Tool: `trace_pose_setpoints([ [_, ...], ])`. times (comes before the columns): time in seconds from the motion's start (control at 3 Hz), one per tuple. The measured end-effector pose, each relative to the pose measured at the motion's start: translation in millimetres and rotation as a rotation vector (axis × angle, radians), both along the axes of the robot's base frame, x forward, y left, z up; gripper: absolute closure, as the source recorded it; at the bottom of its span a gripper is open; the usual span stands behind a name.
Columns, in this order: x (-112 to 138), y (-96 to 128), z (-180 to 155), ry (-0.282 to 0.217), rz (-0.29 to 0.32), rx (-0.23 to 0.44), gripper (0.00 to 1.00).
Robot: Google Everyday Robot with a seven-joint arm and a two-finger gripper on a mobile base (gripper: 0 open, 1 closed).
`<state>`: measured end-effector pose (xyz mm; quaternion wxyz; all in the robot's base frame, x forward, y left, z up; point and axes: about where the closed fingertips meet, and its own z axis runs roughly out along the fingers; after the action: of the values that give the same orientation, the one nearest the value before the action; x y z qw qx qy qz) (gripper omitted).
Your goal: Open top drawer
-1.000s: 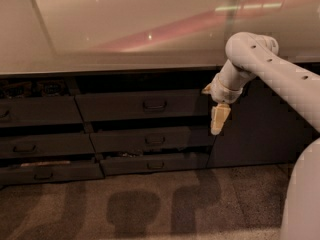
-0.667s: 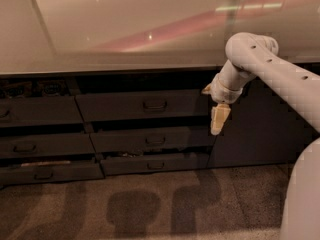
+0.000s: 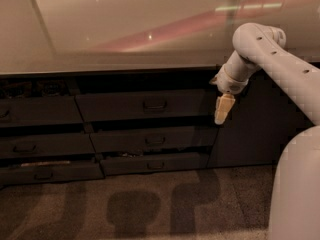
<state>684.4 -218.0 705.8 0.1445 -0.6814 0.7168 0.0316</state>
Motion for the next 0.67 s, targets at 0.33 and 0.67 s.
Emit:
trace_pose_setpoints([
  [0.33,0.0,0.0,0.0,0.0,0.0,0.0,0.0],
  [0.67,11.9,-10.1,-18.9,0.04,-0.028,-0.018,0.0],
])
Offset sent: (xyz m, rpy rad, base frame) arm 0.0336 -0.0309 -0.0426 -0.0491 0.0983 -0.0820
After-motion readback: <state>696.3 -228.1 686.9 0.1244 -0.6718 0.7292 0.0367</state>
